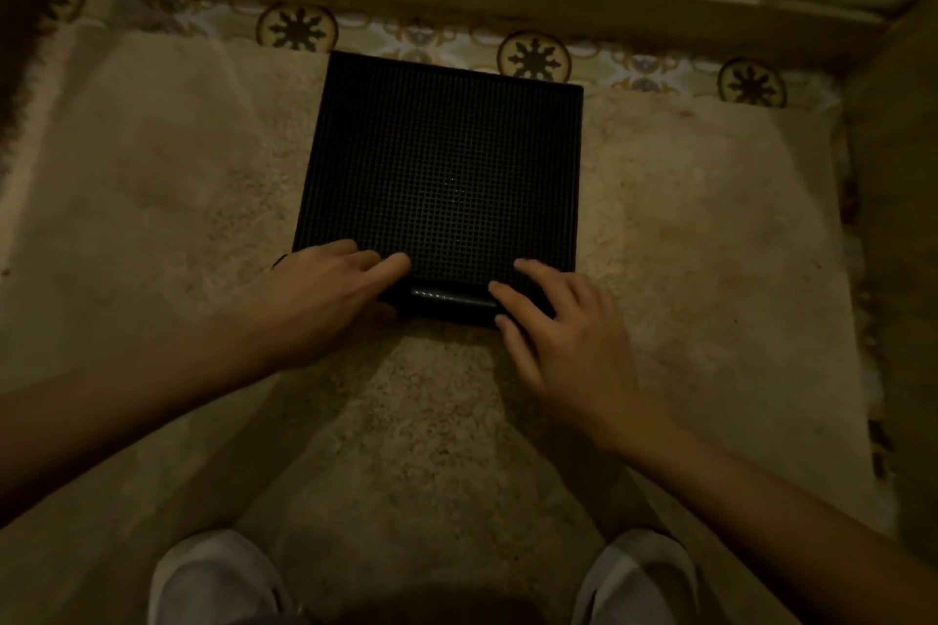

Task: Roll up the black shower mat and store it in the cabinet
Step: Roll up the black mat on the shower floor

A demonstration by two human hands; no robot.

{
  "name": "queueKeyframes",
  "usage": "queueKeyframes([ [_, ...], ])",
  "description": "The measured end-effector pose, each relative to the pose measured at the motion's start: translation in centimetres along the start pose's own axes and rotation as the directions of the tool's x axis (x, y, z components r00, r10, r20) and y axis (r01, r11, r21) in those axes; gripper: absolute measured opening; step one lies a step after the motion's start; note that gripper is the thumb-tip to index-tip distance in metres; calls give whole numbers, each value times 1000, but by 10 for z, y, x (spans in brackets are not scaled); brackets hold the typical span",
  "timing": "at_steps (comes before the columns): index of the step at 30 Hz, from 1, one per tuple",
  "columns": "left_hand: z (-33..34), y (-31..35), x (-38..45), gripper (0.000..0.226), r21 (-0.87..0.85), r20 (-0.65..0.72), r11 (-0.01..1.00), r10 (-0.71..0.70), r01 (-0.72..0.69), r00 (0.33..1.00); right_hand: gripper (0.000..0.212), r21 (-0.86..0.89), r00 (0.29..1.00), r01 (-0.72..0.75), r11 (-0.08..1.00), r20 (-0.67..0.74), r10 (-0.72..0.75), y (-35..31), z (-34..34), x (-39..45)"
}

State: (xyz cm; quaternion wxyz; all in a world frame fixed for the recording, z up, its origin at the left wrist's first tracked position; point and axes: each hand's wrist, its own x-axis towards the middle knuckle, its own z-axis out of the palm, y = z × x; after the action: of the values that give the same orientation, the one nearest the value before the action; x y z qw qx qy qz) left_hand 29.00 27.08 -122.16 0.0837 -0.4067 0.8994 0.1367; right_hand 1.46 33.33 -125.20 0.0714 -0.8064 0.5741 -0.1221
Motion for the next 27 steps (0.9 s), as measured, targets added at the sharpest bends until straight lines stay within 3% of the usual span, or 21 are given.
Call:
queueKeyframes([
  [5,-8,-7,12,30,-94,21,996,-5,7,1000,47,-85,997,74,994,9,-74,-1,0,10],
  [9,-9,-8,13,30,-187,-28,982,-29,23,999,39,-110,994,106,988,-13,-108,5,1,13],
  [16,-11,-6,15,51,48,-77,997,-61,65,995,48,-96,999,45,994,13,-44,7,4,16],
  [21,-7,-10,21,80,184,93,979,-102,84,990,56,-111,998,43,993,55,-37,7,5,23],
  [27,-13,-10,31,68,181,72,977,-125,110,989,64,-34,990,116,993,87,-112,20,1,37],
])
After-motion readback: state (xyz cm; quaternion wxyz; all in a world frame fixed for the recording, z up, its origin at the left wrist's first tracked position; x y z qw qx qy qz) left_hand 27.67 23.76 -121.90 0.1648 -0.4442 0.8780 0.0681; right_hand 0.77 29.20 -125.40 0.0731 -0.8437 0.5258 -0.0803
